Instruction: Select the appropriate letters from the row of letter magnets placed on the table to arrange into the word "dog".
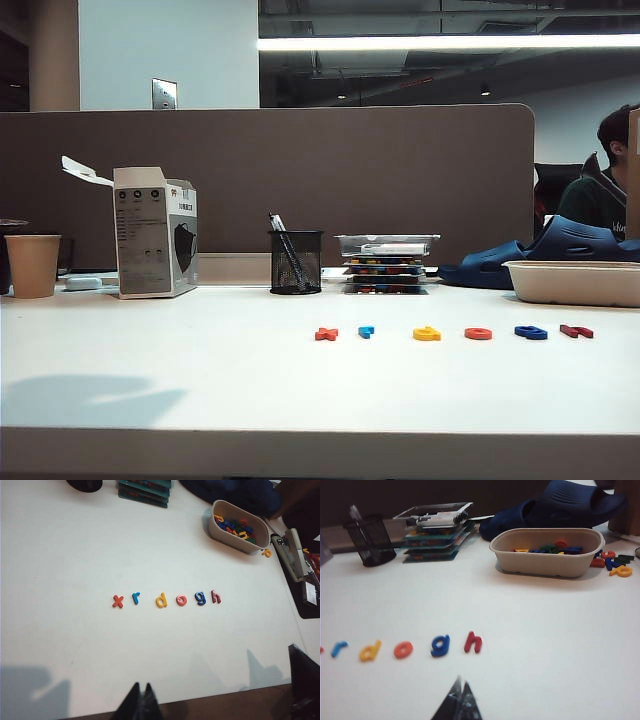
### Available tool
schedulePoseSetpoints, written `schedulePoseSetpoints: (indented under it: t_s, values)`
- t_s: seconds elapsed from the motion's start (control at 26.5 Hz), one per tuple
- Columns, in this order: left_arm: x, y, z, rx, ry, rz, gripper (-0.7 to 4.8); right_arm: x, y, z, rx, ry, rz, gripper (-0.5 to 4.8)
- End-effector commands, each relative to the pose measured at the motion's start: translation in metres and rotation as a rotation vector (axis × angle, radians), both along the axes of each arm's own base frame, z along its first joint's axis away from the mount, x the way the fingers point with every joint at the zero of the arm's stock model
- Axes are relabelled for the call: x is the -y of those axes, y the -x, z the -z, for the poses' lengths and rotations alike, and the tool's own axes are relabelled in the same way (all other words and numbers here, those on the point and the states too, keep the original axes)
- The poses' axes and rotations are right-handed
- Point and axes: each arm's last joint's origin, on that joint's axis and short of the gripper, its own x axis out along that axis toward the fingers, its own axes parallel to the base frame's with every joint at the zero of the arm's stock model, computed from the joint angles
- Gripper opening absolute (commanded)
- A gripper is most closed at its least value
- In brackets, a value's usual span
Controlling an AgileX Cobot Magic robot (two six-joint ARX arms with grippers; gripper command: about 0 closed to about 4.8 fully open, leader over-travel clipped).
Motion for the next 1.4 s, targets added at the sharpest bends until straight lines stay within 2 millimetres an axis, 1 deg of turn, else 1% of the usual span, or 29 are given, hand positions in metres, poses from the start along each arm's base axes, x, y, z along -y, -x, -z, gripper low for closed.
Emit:
schedulePoseSetpoints:
  t_s: [0.04, 0.19, 0.23, 0.26, 0.3, 0.38, 0.42, 0.45, 0.53, 0.68, 0.83, 0.94, 1.02, 1.17, 1.21, 1.25, 1.28, 1.32, 1.4]
  values:
    - [-0.001, 0.0, -0.002, 0.009, 0.005, -0.005, -0.06, -0.001, 0.005, -0.032, 0.079, -0.039, -0.015, -0.06]
    - [-0.001, 0.0, -0.002, 0.009, 0.005, -0.005, -0.06, -0.002, 0.015, -0.066, 0.036, -0.063, -0.009, -0.06]
    - [-0.001, 0.0, -0.002, 0.009, 0.005, -0.005, -0.06, -0.003, 0.02, -0.083, 0.005, -0.067, -0.009, -0.06]
    - [-0.001, 0.0, -0.002, 0.009, 0.005, -0.005, -0.06, -0.003, 0.021, -0.091, -0.012, -0.069, -0.008, -0.06]
    - [-0.001, 0.0, -0.002, 0.009, 0.005, -0.005, -0.06, -0.003, 0.022, -0.107, -0.047, -0.073, -0.007, -0.06]
    - [-0.001, 0.0, -0.002, 0.009, 0.005, -0.005, -0.06, -0.003, 0.021, -0.125, -0.091, -0.079, -0.006, -0.06]
    - [-0.001, 0.0, -0.002, 0.009, 0.005, -0.005, -0.06, -0.003, 0.018, -0.134, -0.115, -0.083, -0.006, -0.06]
    - [-0.001, 0.0, -0.002, 0.009, 0.005, -0.006, -0.06, -0.002, 0.013, -0.149, -0.143, -0.086, -0.01, -0.06]
    - [-0.001, 0.0, -0.002, 0.009, 0.005, -0.006, -0.06, -0.002, 0.005, -0.166, -0.16, -0.093, -0.036, -0.06]
    - [-0.001, 0.0, -0.002, 0.008, 0.005, -0.005, -0.06, -0.004, -0.01, -0.193, -0.19, -0.114, -0.126, -0.06]
    - [-0.001, 0.0, -0.002, 0.009, 0.005, -0.005, -0.06, -0.012, -0.032, -0.217, -0.311, -0.154, -0.2, -0.06]
    - [-0.001, 0.0, -0.002, 0.008, 0.004, -0.005, -0.06, -0.024, -0.049, -0.23, -0.379, -0.137, -0.25, -0.06]
    - [-0.001, 0.0, -0.002, 0.008, 0.005, -0.005, -0.06, -0.033, -0.06, -0.235, -0.398, -0.106, -0.256, -0.06]
    - [-0.001, 0.0, -0.002, 0.008, 0.005, -0.006, -0.06, -0.063, -0.085, -0.239, -0.365, -0.002, -0.29, -0.06]
    - [-0.001, 0.0, -0.002, 0.008, 0.004, -0.005, -0.06, -0.07, -0.09, -0.238, -0.352, 0.003, -0.313, -0.06]
    - [-0.001, 0.0, -0.002, 0.009, 0.004, -0.006, -0.06, -0.085, -0.102, -0.234, -0.349, 0.011, -0.357, -0.06]
    - [-0.001, 0.0, -0.002, 0.008, 0.004, -0.005, -0.06, -0.091, -0.107, -0.23, -0.359, 0.016, -0.372, -0.06]
    - [-0.001, 0.0, -0.002, 0.009, 0.005, -0.005, -0.06, -0.102, -0.119, -0.22, -0.409, 0.026, -0.392, -0.06]
    - [-0.001, 0.0, -0.002, 0.009, 0.005, -0.005, -0.06, -0.112, -0.13, -0.21, -0.463, 0.029, -0.402, -0.05]
